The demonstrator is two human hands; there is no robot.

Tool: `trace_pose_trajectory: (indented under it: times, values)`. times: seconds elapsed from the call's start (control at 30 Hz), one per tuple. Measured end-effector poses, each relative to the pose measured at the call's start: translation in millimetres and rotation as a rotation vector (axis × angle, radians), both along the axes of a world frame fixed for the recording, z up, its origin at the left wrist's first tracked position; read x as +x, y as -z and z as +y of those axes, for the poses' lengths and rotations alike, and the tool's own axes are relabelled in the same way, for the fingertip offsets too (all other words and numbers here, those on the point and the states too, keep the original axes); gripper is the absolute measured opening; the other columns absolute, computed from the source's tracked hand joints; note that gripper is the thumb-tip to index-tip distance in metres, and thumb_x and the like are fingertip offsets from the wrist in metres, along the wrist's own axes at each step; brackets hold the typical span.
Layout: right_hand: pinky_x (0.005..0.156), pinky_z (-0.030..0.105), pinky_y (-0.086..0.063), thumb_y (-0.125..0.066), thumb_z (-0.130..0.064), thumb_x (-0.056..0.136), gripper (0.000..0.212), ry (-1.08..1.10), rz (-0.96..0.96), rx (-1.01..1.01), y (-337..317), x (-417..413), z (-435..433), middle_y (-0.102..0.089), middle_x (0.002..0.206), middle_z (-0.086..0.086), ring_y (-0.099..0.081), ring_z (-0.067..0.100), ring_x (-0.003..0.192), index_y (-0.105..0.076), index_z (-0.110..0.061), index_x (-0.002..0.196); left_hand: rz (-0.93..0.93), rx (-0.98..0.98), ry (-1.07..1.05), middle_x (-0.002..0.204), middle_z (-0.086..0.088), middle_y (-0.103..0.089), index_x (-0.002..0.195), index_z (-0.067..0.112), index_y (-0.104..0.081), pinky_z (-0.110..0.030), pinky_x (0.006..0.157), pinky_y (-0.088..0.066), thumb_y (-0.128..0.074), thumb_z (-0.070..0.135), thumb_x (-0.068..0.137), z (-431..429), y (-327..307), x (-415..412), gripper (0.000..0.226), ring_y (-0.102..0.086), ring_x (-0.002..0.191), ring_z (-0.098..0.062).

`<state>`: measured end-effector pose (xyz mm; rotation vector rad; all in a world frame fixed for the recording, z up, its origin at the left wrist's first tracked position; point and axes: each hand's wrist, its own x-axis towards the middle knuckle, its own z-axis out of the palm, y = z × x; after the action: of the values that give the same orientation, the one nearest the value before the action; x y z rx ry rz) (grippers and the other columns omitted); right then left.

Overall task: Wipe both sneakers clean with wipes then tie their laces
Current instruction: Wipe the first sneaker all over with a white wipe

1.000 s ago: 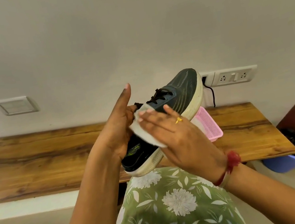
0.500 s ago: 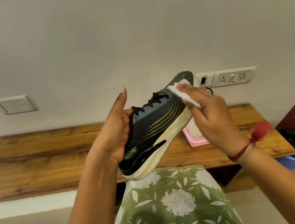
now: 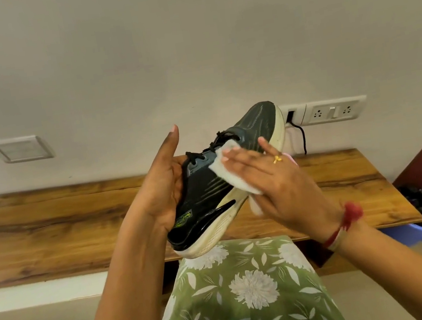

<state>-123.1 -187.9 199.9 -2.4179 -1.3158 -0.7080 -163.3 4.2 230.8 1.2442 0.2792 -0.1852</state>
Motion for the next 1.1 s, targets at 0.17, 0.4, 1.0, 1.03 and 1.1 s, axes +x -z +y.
trace_pose_trajectory:
  times: [0.17, 0.4, 1.0, 1.03, 1.1]
  values:
    - [0.115, 0.043, -0.024, -0.043, -0.016, 0.09, 0.045, -0.012, -0.011, 0.028, 5, -7, 2, -0.051, 0.137, 0.014, -0.047, 0.024, 0.129, -0.05, -0.002, 0.132, -0.006, 0.01, -0.008, 0.087, -0.011, -0.074, 0.099, 0.005, -0.069, -0.036, 0.08, -0.05, -0.038, 0.071, 0.086, -2, -1, 0, 0.074, -0.07, 0.077, -0.025]
    - [0.116, 0.046, -0.021, -0.044, -0.014, 0.089, 0.044, 0.101, -0.06, 0.057, -3, -1, -8, -0.052, 0.135, 0.016, -0.048, 0.027, 0.128, -0.051, 0.0, 0.131, -0.017, -0.053, 0.011, 0.087, -0.013, -0.073, 0.103, 0.002, -0.069, -0.035, 0.08, -0.052, -0.037, 0.071, 0.087, 0, -5, -3, 0.078, -0.07, 0.079, -0.026]
    - [0.117, 0.038, -0.02, -0.041, -0.016, 0.09, 0.047, -0.021, 0.062, 0.024, 5, -10, 1, -0.047, 0.141, 0.011, -0.043, 0.022, 0.133, -0.045, -0.004, 0.136, -0.014, -0.022, -0.055, 0.083, -0.01, -0.073, 0.1, 0.004, -0.068, -0.033, 0.076, -0.052, -0.04, 0.069, 0.086, -3, -6, -4, 0.073, -0.069, 0.075, -0.024]
    - [0.117, 0.034, -0.022, -0.041, -0.016, 0.091, 0.047, -0.108, 0.166, 0.068, 6, -15, 3, -0.049, 0.14, 0.009, -0.044, 0.016, 0.132, -0.045, -0.006, 0.137, -0.005, -0.006, -0.056, 0.082, -0.01, -0.073, 0.098, 0.004, -0.068, -0.032, 0.073, -0.05, -0.039, 0.07, 0.086, -3, -7, -4, 0.072, -0.069, 0.073, -0.024]
    - [0.1, 0.018, -0.041, -0.042, -0.018, 0.093, 0.042, -0.19, 0.511, 0.327, -6, -20, 3, -0.061, 0.125, 0.0, -0.055, -0.004, 0.111, -0.046, -0.012, 0.134, 0.012, 0.007, -0.055, 0.084, -0.01, -0.074, 0.101, 0.005, -0.068, -0.032, 0.073, -0.049, -0.037, 0.071, 0.087, -2, -7, -5, 0.074, -0.071, 0.073, -0.023]
